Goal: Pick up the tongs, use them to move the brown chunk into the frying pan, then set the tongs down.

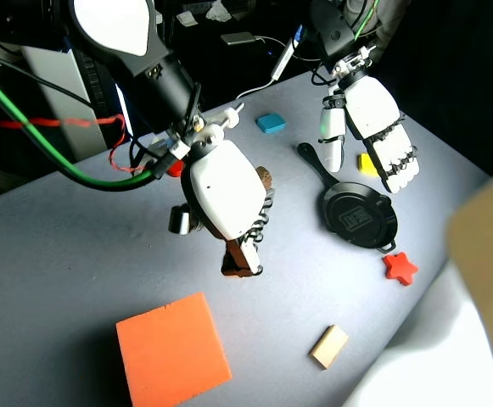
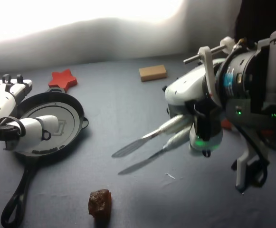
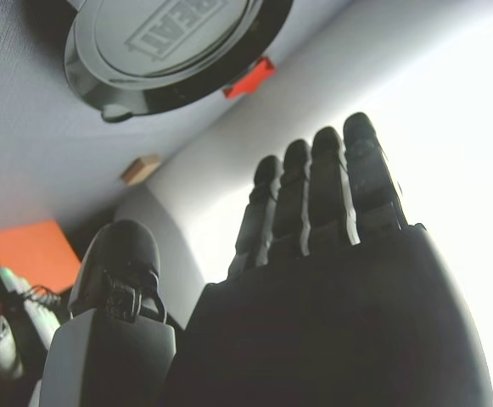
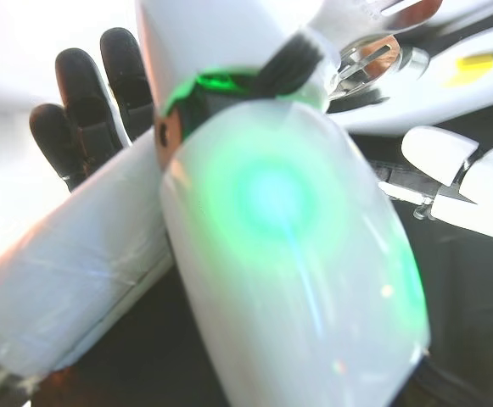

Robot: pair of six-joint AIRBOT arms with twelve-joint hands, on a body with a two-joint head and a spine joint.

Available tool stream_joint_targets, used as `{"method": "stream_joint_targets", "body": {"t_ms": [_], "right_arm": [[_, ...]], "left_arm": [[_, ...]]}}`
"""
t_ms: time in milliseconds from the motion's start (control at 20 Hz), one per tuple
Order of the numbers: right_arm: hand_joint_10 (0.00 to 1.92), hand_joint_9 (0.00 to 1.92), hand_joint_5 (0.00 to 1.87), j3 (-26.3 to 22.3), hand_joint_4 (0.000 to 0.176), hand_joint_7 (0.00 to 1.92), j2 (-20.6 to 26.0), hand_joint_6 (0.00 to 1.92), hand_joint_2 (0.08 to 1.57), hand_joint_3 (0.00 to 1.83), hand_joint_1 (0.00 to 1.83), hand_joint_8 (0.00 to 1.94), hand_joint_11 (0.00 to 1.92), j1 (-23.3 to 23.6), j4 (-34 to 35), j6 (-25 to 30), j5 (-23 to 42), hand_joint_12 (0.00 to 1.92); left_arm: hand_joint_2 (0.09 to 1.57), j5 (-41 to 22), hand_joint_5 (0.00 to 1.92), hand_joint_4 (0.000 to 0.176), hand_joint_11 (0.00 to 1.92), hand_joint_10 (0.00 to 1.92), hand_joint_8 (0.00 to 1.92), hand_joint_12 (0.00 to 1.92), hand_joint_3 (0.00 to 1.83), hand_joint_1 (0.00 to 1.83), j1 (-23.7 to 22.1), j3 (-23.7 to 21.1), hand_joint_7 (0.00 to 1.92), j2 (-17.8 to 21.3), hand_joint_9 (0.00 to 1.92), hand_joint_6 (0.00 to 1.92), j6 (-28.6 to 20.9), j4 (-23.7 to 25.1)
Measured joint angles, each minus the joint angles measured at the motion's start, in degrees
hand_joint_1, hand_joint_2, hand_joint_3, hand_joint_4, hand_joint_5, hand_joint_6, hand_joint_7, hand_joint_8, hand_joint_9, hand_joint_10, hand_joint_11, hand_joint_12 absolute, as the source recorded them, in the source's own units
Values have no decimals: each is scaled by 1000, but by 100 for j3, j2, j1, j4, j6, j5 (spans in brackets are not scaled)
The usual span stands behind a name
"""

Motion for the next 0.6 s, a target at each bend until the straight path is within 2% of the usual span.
{"method": "stream_joint_targets", "body": {"t_ms": [100, 300, 600], "right_arm": [[6, 818, 827, -98, 0, 818, 37, 2, 1216, 0, 1097, 3, 255, 0, -2, 280, -133, 1347], [1, 808, 799, -271, 0, 805, 105, 0, 1216, 0, 1093, 0, 239, 0, -31, 391, -293, 1354], [0, 728, 729, -448, 0, 748, 109, 0, 1208, 0, 1066, 1, 147, 2, 37, 726, -455, 1355]], "left_arm": [[1330, 13, 14, 0, 2, 0, 4, 1, 0, 0, 0, 140, 38, 0, 0, 3, -26, 4], [1335, 2, 20, 0, 0, 0, 2, 0, 0, 0, 0, 407, 36, 0, 0, 5, -44, 4], [1336, 11, 7, 0, 0, 0, 1, 0, 0, 0, 0, 579, 34, 2, 1, 1, -63, -52]]}}
